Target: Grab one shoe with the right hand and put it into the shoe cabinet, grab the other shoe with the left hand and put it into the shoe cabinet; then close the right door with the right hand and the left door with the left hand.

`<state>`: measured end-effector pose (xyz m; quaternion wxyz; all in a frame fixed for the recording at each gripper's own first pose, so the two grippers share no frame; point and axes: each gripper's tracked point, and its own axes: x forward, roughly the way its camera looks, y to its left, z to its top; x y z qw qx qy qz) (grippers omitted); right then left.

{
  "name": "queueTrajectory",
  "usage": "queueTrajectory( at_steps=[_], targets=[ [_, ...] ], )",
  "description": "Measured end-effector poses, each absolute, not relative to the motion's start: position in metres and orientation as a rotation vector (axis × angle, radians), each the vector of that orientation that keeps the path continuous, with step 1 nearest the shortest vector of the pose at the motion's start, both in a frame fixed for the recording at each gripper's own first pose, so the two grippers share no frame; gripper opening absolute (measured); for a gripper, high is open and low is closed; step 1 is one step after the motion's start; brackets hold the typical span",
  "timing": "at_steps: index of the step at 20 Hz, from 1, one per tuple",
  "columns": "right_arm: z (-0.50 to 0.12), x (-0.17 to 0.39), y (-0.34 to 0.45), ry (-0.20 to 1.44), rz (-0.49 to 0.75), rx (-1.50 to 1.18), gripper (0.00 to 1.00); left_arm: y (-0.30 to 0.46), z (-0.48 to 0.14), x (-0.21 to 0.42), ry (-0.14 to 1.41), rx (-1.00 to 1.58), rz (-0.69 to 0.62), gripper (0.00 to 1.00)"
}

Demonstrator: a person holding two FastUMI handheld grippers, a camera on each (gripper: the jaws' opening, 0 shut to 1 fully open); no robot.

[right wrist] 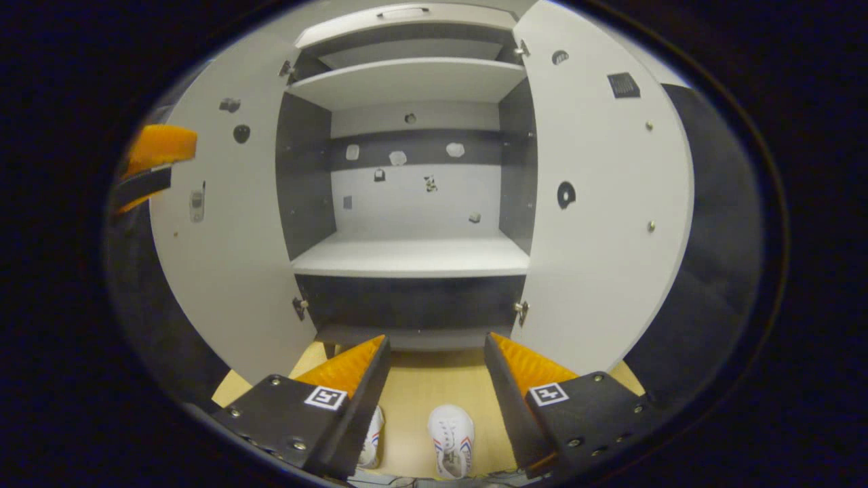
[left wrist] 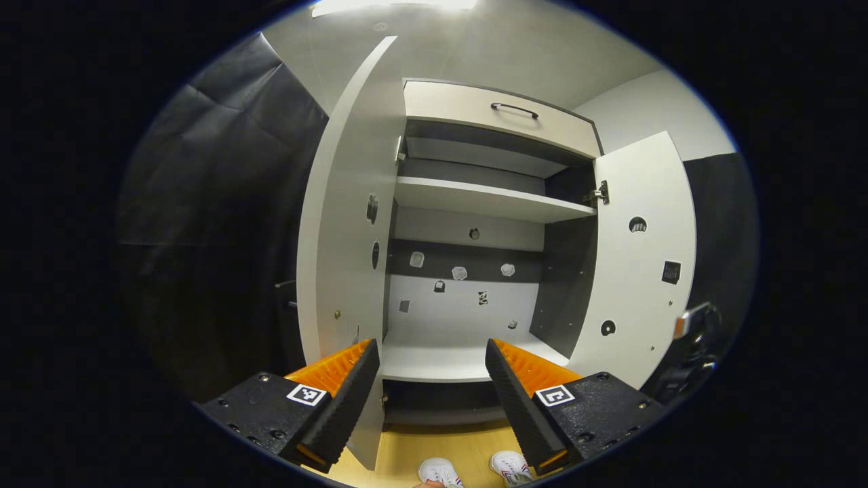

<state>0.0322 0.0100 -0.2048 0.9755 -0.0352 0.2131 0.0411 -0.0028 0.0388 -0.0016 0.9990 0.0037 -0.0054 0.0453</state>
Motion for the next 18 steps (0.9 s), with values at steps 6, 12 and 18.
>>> queueTrajectory(
  at_steps=[6,12,18],
  targets=[
    [-0.321,0.025,0.005,0.669,0.093,-0.084,0.82,0.05,-0.006,-0.005,0.002,0.016,0.114,0.96],
    [-0.435,-0.002,-0.001,0.926,0.102,-0.132,0.69,0.057,-0.009,-0.006,0.01,0.027,0.119,0.94],
    [-0.495,-0.021,-0.01,1.072,0.103,-0.173,0.7,0.057,-0.01,-0.005,0.009,0.035,0.129,0.94]
  ],
)
